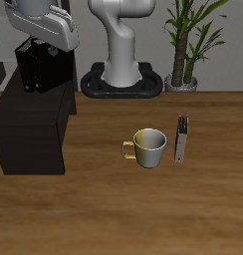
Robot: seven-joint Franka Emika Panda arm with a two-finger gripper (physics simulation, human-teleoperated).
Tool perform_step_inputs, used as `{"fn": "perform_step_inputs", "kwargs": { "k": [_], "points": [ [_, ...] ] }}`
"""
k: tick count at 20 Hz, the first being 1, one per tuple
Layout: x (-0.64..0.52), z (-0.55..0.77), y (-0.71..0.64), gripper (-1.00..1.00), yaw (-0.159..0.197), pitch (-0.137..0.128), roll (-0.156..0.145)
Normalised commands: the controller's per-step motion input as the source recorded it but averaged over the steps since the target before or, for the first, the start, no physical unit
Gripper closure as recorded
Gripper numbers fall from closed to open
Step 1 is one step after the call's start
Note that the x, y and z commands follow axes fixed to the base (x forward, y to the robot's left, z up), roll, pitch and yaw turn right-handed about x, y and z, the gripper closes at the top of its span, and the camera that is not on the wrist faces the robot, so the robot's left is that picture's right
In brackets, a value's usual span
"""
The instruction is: Place the right black book upright on top of the shelf and place the left black book upright on top of the shelf
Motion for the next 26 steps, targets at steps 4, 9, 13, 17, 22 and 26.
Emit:
{"fn": "perform_step_inputs", "kwargs": {
  "k": [4,9,13,17,22,26],
  "points": [
    [-0.05,0.04,-0.1,1.0,-0.031,-0.023,0.016],
    [-0.04,0.04,-0.05,1.0,-0.031,-0.014,0.031],
    [-0.06,0.06,-0.17,1.0,-0.016,-0.021,-0.006],
    [0.01,0.03,-0.24,1.0,-0.026,-0.003,-0.039],
    [0.09,-0.06,-0.13,1.0,-0.037,0.005,-0.015],
    [0.15,-0.21,0.03,1.0,-0.009,0.045,0.018]
  ]
}}
